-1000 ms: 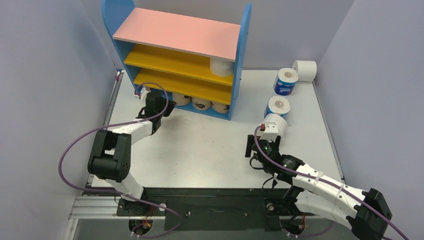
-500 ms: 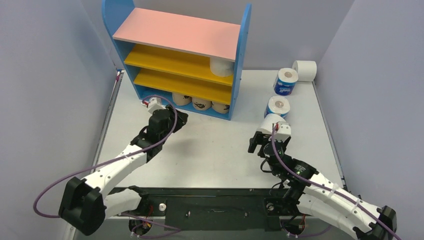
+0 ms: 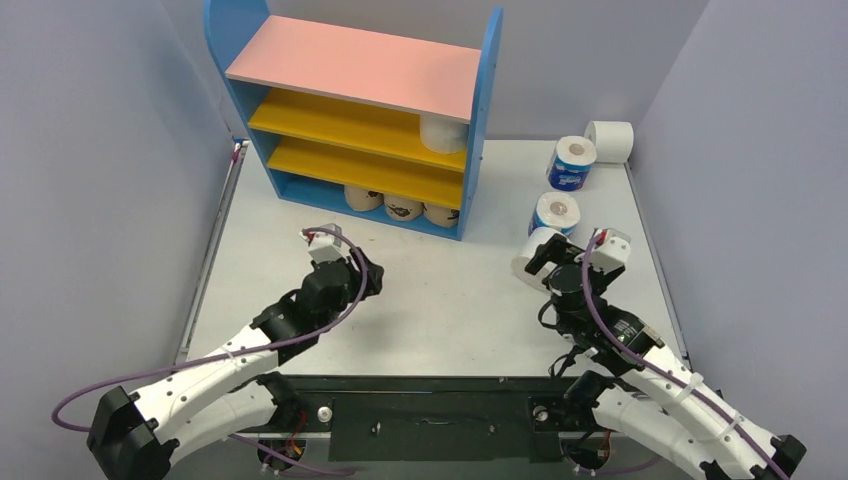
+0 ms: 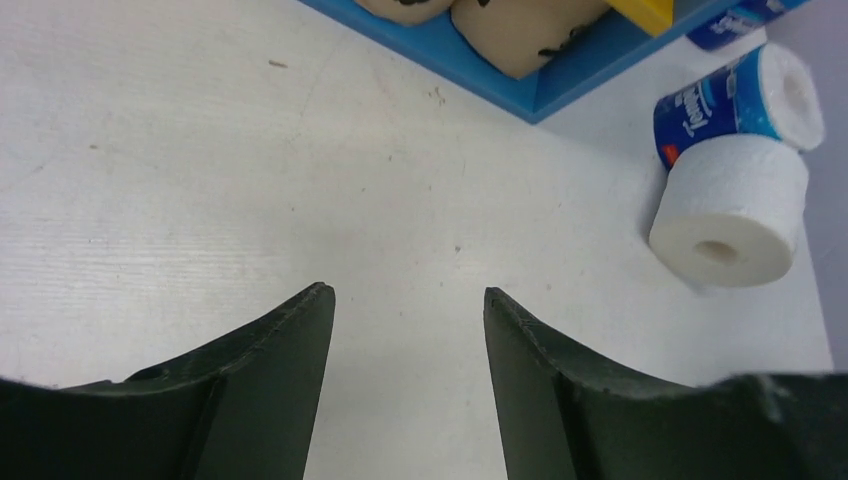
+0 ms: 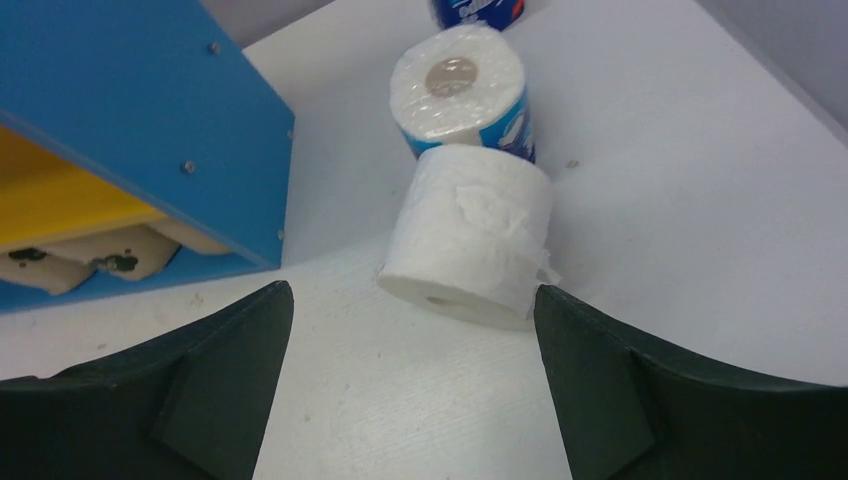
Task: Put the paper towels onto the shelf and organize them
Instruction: Pick up the paper towel from the center of the board.
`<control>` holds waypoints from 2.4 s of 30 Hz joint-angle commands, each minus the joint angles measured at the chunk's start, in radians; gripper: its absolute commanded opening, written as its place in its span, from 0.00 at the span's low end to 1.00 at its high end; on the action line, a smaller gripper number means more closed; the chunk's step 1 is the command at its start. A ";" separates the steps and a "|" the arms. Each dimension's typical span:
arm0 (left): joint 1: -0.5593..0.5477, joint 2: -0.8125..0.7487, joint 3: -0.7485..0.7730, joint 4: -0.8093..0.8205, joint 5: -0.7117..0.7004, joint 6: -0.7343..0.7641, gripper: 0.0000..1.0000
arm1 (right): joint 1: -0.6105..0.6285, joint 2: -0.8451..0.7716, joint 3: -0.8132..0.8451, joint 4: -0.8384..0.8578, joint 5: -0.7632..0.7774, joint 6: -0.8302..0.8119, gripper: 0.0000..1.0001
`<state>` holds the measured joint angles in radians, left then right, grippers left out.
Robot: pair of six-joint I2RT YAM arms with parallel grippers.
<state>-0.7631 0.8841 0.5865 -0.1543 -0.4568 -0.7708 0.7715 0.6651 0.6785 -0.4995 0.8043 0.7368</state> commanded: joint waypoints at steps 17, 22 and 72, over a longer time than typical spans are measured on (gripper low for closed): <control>-0.070 -0.035 -0.217 0.328 0.215 -0.085 0.66 | -0.708 0.202 -0.114 0.483 -0.573 0.125 0.81; -0.071 -0.061 -0.245 0.306 0.192 -0.104 0.65 | -0.719 0.327 -0.095 0.553 -0.601 0.077 0.80; -0.076 -0.059 -0.287 0.306 0.155 -0.151 0.65 | -0.413 0.233 -0.055 0.278 -0.295 0.055 0.81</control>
<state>-0.8326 0.8284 0.3035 0.1040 -0.2913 -0.9138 0.3977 0.9443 0.5690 -0.1825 0.4038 0.8619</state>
